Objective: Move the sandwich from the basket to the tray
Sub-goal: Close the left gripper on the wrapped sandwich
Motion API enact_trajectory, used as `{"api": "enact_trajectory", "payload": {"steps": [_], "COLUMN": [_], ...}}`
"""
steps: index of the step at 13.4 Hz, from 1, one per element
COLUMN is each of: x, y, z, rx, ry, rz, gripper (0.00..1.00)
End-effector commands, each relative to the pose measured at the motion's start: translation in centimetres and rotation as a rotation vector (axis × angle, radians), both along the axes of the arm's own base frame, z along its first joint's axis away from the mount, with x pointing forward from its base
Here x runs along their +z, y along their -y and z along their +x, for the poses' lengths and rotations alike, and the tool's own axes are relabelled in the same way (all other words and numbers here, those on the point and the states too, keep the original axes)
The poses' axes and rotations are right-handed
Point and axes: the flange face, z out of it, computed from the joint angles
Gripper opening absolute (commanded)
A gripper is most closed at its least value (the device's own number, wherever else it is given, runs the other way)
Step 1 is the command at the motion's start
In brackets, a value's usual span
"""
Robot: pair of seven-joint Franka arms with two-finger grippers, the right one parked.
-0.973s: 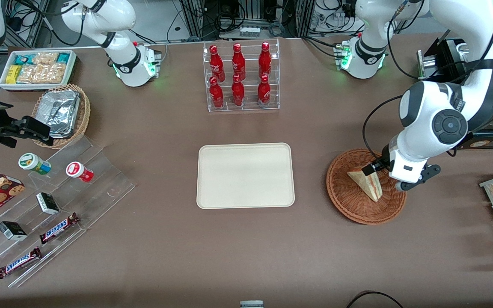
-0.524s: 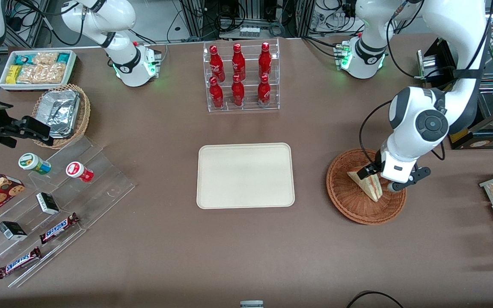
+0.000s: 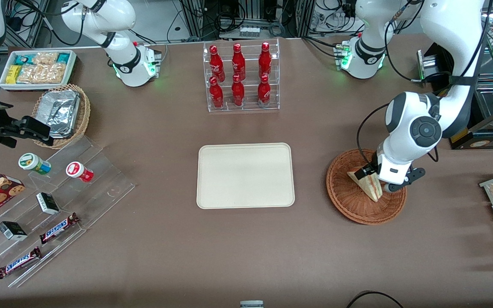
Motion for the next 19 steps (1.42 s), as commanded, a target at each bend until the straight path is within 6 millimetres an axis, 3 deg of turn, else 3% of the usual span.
{"api": "enact_trajectory", "payload": {"steps": [1, 8, 9, 11, 12, 14, 15, 19], "x": [-1.3, -4.0, -4.2, -4.5, -4.7, -4.5, -4.3, -3.0], "y": [0.1, -0.5, -0.6, -0.6, -0.6, -0.6, -0.7, -0.8], "z": [0.2, 0.5, 0.5, 0.4, 0.4, 0.4, 0.3, 0.3], "rx": [0.01, -0.005, -0.008, -0.007, -0.007, -0.002, -0.002, -0.005], "ry": [0.011, 0.008, 0.006, 0.002, -0.002, 0.0, -0.002, -0.005], "rz": [0.009, 0.021, 0.024, 0.023, 0.024, 0.025, 0.026, 0.036], "gripper": [1.0, 0.98, 0.86, 0.74, 0.59, 0.05, 0.0, 0.0]}}
